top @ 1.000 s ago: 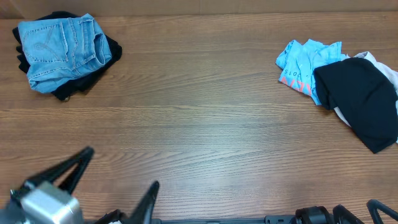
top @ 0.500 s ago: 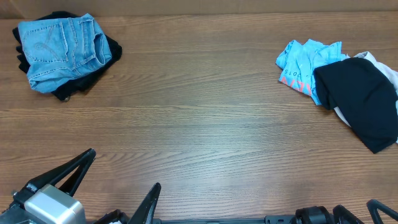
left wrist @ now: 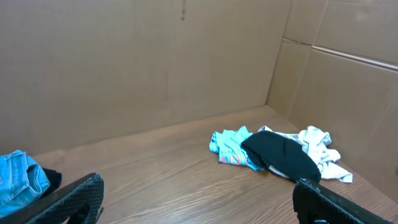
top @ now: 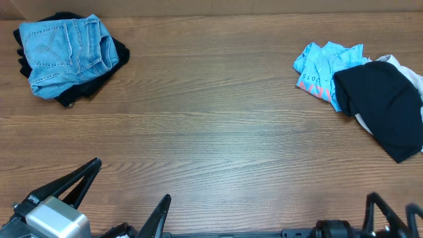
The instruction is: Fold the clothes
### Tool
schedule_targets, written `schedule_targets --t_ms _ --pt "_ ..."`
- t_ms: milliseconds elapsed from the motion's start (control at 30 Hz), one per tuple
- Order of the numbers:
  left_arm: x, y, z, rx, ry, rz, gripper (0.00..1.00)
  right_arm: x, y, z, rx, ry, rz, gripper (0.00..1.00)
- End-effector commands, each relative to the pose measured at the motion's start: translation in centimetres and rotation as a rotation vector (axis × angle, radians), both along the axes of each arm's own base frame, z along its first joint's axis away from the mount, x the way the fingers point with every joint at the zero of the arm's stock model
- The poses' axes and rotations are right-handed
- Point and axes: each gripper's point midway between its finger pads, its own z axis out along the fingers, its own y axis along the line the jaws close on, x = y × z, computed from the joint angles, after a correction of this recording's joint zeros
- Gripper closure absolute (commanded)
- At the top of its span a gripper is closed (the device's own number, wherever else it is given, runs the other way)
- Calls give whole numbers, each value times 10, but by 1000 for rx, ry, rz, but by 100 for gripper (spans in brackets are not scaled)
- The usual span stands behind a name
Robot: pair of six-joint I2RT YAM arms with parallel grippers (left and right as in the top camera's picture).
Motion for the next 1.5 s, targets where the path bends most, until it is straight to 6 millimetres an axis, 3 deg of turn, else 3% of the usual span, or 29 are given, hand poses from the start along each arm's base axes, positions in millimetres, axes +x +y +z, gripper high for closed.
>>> schedule_targets --t_ms 0,100,200,300,467,833,933,1133,1233,1367,1467 --pt "1 -1 0 6 -3 -21 0 29 -5 -31 -13 -49 -29 0" --pt "1 -1 0 6 -3 -21 0 71 -6 -80 -14 -78 -30 0" --pt "1 -1 0 5 -3 -21 0 108 3 -106 -43 -204 34 0" --pt "1 -1 0 6 -3 -21 0 129 13 -125 -142 -301 116 0" --pt "1 -1 0 5 -3 -21 0 155 12 -134 -155 -436 108 0" --pt "1 -1 0 5 -3 -21 0 171 10 -143 -195 -592 88 0" --pt "1 -1 0 5 -3 -21 0 178 10 -164 -193 -574 90 0" --pt "1 -1 0 6 -3 -21 0 183 -14 -181 -204 -529 -48 0" --pt "1 -1 0 6 -3 -21 0 186 -16 -199 -204 -482 -53 0" --pt "1 -1 0 5 -3 -21 0 187 -17 -207 -204 -448 -57 0" --pt "1 -1 0 6 -3 -21 0 188 -17 -237 -204 -329 -45 0"
